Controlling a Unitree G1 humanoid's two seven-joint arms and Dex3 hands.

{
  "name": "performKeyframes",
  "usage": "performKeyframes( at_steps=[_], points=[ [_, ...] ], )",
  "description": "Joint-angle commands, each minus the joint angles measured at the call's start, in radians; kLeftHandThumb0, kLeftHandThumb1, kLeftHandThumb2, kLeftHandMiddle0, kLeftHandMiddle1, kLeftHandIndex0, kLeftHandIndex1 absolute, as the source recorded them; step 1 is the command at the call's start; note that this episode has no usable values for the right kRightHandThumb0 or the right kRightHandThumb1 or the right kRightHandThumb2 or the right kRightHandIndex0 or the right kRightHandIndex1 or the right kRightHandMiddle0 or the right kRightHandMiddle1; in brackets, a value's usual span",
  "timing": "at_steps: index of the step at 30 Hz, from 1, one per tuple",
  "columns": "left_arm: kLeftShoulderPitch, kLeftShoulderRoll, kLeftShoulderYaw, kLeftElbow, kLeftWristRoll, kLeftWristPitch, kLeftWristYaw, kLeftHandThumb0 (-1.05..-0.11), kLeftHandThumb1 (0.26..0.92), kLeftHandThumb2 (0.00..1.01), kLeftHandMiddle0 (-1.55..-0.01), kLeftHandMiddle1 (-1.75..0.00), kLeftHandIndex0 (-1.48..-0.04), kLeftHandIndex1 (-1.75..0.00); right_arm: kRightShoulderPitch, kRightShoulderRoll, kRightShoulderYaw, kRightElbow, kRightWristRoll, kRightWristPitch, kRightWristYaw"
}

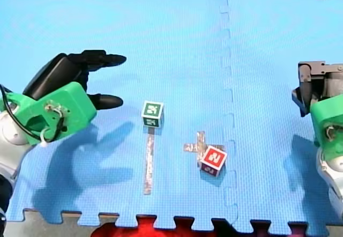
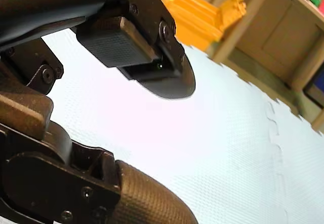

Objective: Stack cube left

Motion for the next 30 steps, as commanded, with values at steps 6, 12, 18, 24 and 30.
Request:
performKeyframes(
  at_steps=[6, 12, 18, 24, 30],
  points=[
    [-0.015, 0.026, -0.054, -0.026, 0.067, 0.007, -0.021, -1.048, 0.777, 0.01, -0.99, -1.75, -0.87, -0.06, 0.009, -0.008, 0.0, -0.019, 0.0, -0.014, -0.006],
    [-0.025, 0.019, -0.094, -0.046, 0.109, 0.026, -0.033, -1.048, 0.786, 0.01, -0.99, -1.75, -0.85, -0.04, 0.011, -0.015, 0.005, -0.033, -0.009, -0.013, -0.018],
    [-0.028, -0.003, -0.12, -0.047, 0.126, 0.046, -0.036, -1.048, 0.796, 0.01, -0.94, -1.75, -0.74, 0.0, 0.01, -0.021, 0.012, -0.036, -0.02, -0.009, -0.03],
    [-0.026, -0.008, -0.129, -0.051, 0.127, 0.076, -0.058, -1.048, 0.789, 0.0, -0.86, -1.75, -0.67, -0.01, 0.012, -0.026, 0.013, -0.036, -0.017, -0.021, -0.024],
    [-0.026, -0.024, -0.128, -0.017, 0.124, 0.068, -0.035, -1.048, 0.786, 0.0, -0.85, -1.75, -0.69, -0.02, 0.013, -0.029, 0.009, -0.033, -0.01, -0.034, -0.012]
  ],
)
